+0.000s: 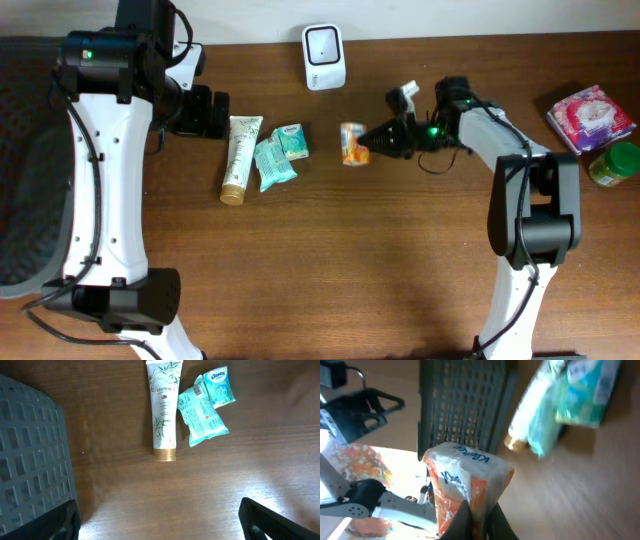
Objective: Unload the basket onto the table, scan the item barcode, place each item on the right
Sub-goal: 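Lift the orange Kleenex pack toward the white scanner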
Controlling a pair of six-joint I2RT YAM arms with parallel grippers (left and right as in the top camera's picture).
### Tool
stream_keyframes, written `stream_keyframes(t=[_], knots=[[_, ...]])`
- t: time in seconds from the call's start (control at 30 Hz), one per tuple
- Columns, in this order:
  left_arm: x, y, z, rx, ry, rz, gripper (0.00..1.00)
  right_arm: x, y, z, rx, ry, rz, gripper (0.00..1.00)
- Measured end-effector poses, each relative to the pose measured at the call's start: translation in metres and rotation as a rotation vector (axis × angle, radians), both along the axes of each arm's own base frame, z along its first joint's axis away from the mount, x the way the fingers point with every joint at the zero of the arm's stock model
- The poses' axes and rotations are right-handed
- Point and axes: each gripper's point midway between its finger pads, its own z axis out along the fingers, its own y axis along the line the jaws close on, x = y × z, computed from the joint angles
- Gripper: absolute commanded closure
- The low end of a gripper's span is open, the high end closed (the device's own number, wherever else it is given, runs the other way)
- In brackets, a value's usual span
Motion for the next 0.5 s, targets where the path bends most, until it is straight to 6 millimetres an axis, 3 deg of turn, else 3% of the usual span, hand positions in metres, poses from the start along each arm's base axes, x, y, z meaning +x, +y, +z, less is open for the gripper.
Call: stream_keyframes(t=[0.13,0.2,0.33,0.5], knots=[[0.000,0.000,0.000,0.000,0.001,0.000,0.01,0.036,0.006,0.032,0.037,-0.155,0.003,0.96],[0.000,0.000,0.000,0.000,-0.001,0.000,0.01,0.058,0.011,0.065,0.059,-0.289,0.010,0.96],[0.000,0.000,0.000,0.000,0.002,0.000,0.01,0.067,0.014,0.123,0.088,-0.462,0.021,0.96],[0.000,0.000,0.000,0.000,0.000,0.000,0.01,0.064,0.015,0.132,0.090,-0.318,0.021,0.96]])
